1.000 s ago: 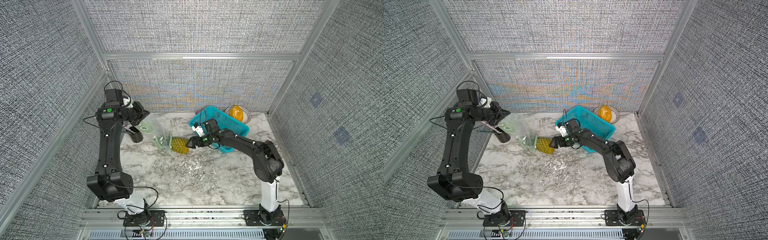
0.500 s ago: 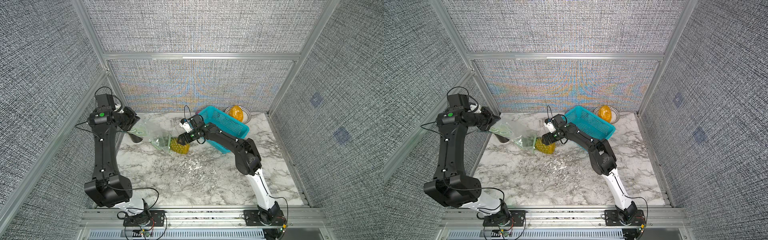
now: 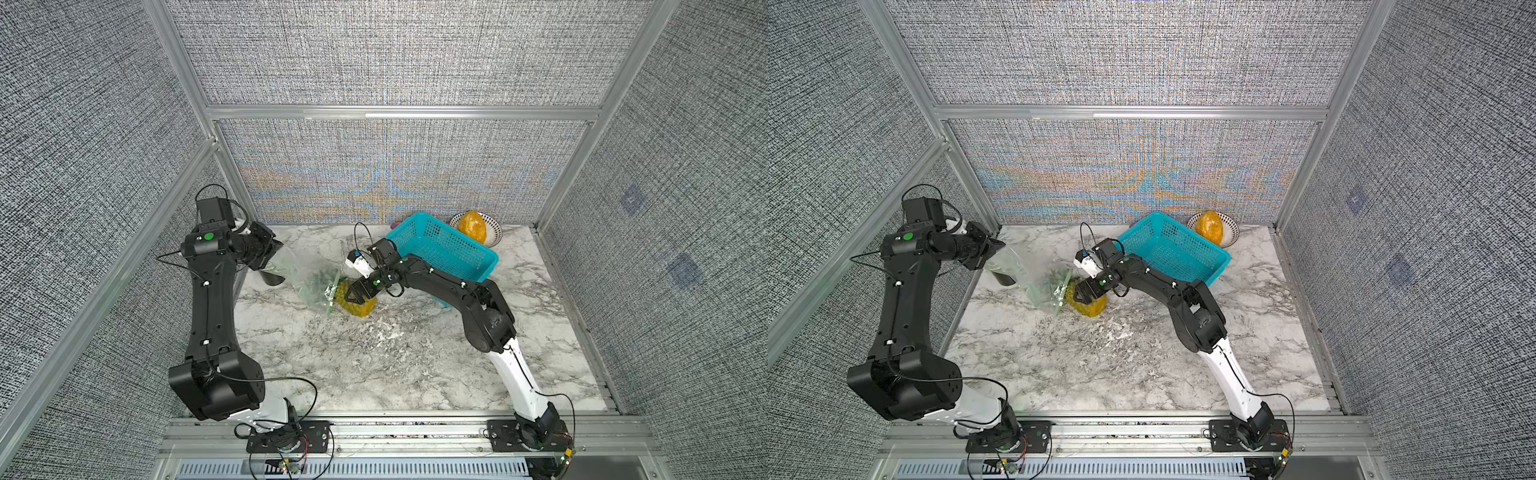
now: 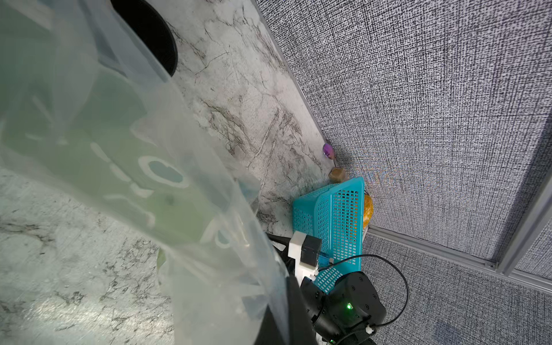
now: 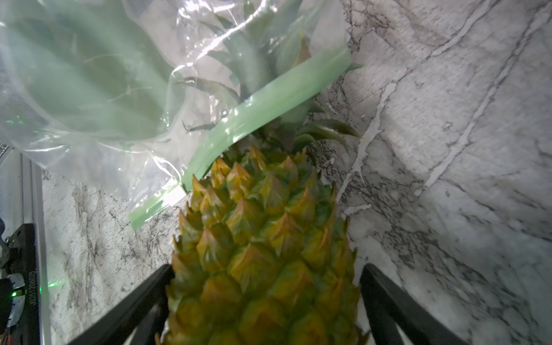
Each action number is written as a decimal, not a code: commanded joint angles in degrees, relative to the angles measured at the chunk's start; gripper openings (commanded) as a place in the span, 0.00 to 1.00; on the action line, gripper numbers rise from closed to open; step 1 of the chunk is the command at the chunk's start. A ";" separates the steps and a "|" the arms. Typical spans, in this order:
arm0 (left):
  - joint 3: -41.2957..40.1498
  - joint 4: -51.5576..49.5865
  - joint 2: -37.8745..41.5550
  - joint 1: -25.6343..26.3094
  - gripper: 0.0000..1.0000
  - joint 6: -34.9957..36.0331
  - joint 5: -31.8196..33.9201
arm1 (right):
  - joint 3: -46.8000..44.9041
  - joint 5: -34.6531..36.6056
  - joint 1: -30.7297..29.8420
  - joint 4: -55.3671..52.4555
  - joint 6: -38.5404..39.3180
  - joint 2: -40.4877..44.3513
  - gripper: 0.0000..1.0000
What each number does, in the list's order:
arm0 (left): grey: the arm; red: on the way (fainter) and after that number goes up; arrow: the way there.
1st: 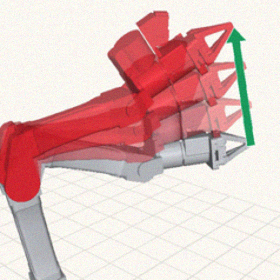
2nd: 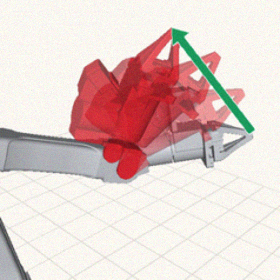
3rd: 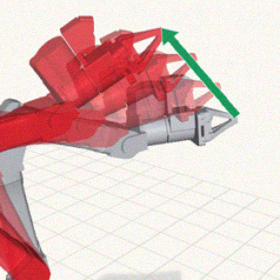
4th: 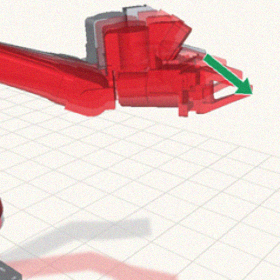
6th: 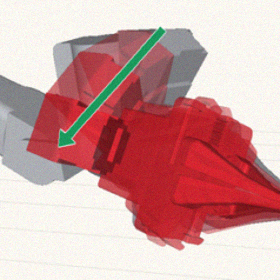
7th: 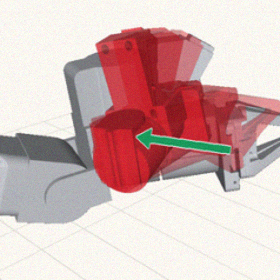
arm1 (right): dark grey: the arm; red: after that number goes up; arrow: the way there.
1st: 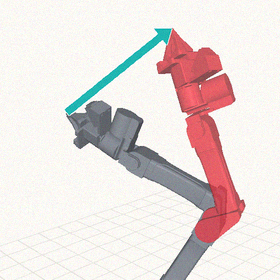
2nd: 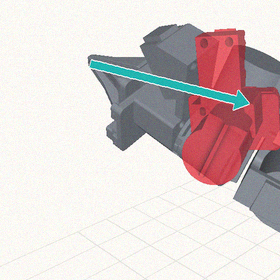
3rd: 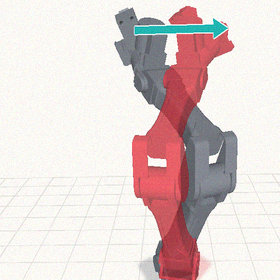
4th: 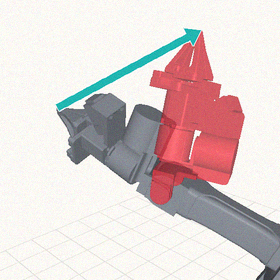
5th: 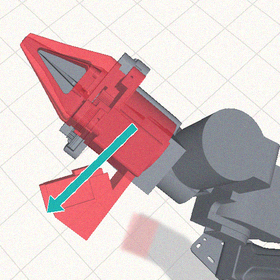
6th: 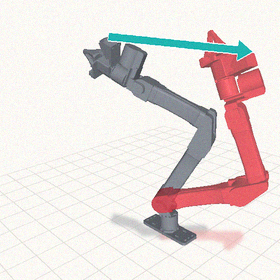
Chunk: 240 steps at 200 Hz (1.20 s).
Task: Open the zip-top bag and take out the pineapple
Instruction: Pick up the pineapple from the zipper food storage bag.
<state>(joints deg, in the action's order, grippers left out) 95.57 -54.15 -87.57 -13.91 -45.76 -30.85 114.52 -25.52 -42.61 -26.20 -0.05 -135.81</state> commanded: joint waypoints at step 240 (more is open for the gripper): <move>-1.88 11.09 0.07 0.12 0.00 -3.88 1.00 | -37.19 -8.64 4.37 -2.91 -2.12 31.76 0.59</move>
<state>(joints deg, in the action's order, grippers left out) 92.99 -45.65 -87.13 -13.74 -49.54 -31.31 78.46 -30.24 -38.22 -28.69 -1.87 -106.61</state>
